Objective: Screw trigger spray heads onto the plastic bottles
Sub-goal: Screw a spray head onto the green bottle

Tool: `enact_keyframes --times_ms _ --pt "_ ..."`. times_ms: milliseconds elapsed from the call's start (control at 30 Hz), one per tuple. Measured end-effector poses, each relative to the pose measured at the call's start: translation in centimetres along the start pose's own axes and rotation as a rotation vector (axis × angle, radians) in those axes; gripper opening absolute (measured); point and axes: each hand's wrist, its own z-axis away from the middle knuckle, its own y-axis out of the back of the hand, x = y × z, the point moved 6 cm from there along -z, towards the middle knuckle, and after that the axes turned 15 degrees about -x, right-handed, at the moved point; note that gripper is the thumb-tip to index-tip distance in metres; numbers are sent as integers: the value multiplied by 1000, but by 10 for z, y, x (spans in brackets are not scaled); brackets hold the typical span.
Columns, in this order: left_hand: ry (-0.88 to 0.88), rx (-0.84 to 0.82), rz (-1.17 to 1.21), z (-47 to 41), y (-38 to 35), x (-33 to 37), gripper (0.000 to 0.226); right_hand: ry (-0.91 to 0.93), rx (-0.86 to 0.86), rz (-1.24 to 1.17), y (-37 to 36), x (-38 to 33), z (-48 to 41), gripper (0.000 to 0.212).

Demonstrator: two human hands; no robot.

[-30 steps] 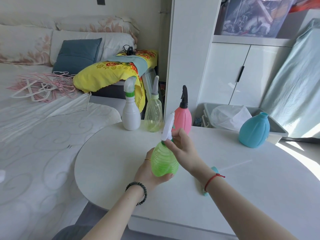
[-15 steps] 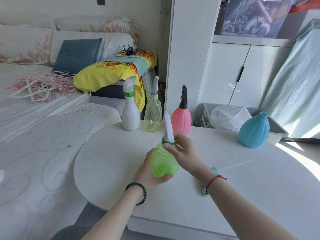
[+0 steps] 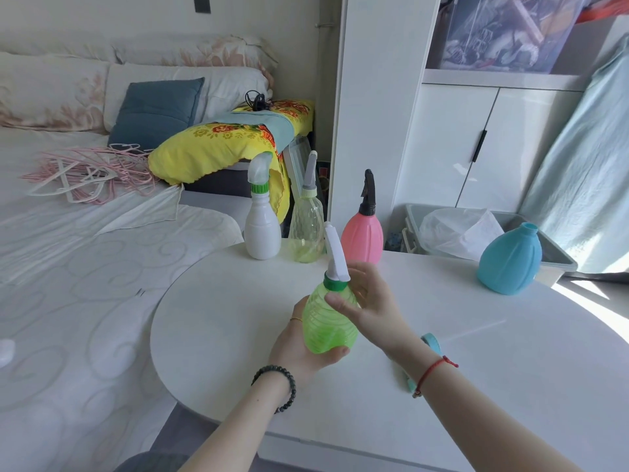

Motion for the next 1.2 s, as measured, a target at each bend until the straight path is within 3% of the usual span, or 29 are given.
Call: enact_keyframes --times_ms 133,267,400,533,633,833,1067,1200 --pt "-8 -12 3 0 0 0 78 15 -35 41 -1 -5 -2 23" --pt "-8 -5 -12 0 1 0 79 -25 -31 28 0 -3 -3 37" --pt "0 -8 -17 -1 1 -1 79 -13 -59 93 -1 -5 -4 22" --pt "6 -3 -26 -2 1 -2 81 -13 -39 62 0 -6 -2 38" --pt "6 1 -29 -3 1 -3 80 27 -64 85 -2 -15 -4 29" --pt "-31 -1 -4 -3 1 -3 78 4 54 69 4 -20 -6 32" --pt "-71 -44 48 -2 -2 0 90 -24 140 65 4 -18 -2 25" --pt "-62 -53 29 0 -3 2 92 -67 74 21 8 -7 6 35"
